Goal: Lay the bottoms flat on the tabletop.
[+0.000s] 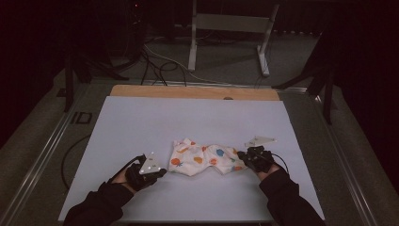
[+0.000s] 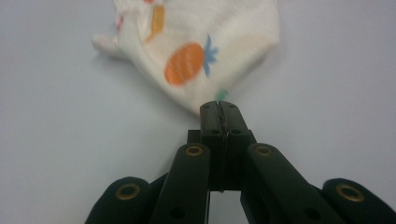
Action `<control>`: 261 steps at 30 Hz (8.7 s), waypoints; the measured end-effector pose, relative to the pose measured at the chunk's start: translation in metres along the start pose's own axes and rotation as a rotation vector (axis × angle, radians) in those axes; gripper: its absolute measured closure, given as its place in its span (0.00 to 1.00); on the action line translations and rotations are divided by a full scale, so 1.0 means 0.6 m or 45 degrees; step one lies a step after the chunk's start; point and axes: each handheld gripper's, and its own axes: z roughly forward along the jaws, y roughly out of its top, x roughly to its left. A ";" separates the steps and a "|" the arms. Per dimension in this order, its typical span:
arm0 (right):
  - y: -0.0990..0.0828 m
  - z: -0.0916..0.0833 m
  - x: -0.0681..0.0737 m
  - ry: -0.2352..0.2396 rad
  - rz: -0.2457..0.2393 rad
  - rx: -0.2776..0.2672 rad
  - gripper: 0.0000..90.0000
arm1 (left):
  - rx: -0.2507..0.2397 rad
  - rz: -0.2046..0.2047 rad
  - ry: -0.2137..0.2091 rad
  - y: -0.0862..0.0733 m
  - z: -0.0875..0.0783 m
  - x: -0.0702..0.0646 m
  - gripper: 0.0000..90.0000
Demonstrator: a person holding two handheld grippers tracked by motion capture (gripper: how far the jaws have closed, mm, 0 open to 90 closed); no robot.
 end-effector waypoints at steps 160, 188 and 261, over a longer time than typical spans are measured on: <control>0.121 0.033 -0.042 0.022 0.044 -0.150 1.00 | -0.407 -0.427 0.021 0.133 0.069 0.171 0.98; 0.186 0.146 -0.097 0.005 0.155 -0.068 0.26 | -0.113 -0.552 0.081 0.160 0.144 0.248 0.15; 0.172 0.226 0.182 0.353 -0.468 -0.090 0.52 | -0.230 -0.328 0.063 -0.051 -0.017 0.029 0.06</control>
